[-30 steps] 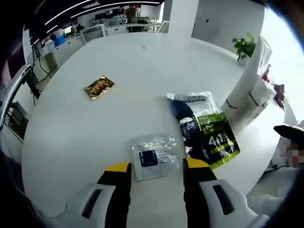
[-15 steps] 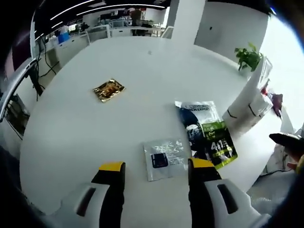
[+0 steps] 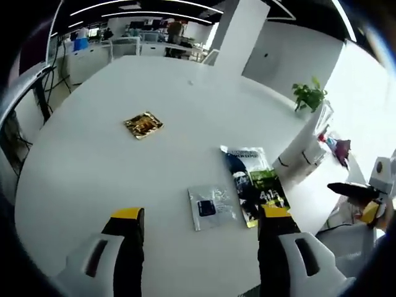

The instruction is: Arrange the skincare products in the storage area until every visible bottle or jar stands upright without overlapping.

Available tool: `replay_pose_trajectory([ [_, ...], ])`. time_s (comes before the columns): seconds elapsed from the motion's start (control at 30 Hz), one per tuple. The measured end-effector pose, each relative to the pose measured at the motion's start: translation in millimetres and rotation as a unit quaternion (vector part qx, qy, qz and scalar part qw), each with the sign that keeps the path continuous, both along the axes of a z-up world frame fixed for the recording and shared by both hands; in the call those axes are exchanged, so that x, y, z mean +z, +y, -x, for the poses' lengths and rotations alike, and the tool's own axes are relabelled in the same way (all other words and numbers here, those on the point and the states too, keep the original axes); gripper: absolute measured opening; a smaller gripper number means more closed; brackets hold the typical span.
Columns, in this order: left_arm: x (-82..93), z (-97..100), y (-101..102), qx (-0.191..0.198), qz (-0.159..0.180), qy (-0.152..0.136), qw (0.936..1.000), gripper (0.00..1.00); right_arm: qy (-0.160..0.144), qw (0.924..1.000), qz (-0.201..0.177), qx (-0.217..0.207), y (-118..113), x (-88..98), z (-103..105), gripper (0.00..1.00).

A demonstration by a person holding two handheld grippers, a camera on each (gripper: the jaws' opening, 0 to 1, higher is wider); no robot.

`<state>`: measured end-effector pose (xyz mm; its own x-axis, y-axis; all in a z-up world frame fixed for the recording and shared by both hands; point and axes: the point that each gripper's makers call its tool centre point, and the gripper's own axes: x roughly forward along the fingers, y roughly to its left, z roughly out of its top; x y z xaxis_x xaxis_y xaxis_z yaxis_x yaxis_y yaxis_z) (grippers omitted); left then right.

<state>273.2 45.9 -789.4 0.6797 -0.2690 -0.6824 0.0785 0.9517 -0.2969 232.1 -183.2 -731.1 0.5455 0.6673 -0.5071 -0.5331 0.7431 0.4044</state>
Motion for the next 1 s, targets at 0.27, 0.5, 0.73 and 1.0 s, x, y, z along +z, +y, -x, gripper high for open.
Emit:
replay_pose_trajectory([
  [0.27, 5.1, 24.6, 14, 0.006, 0.006, 0.013, 0.9999, 0.72, -0.005, 1.0000, 0.002, 0.004, 1, 2.7, 2, 0.99],
  [0.5, 11.9, 34.8, 23, 0.009, 0.012, 0.009, 0.9998, 0.77, -0.009, 0.9999, 0.004, 0.010, 2, 2.7, 2, 0.99],
  [0.73, 14.3, 38.1, 38, 0.009, 0.000, -0.004, 0.9999, 0.84, -0.012, 0.9999, 0.002, 0.010, 2, 4.7, 2, 0.99],
  [1.0, 21.9, 36.5, 52, 0.018, 0.005, -0.022, 0.9996, 0.89, -0.017, 0.9998, 0.006, 0.005, -1, 3.8, 0, 0.99],
])
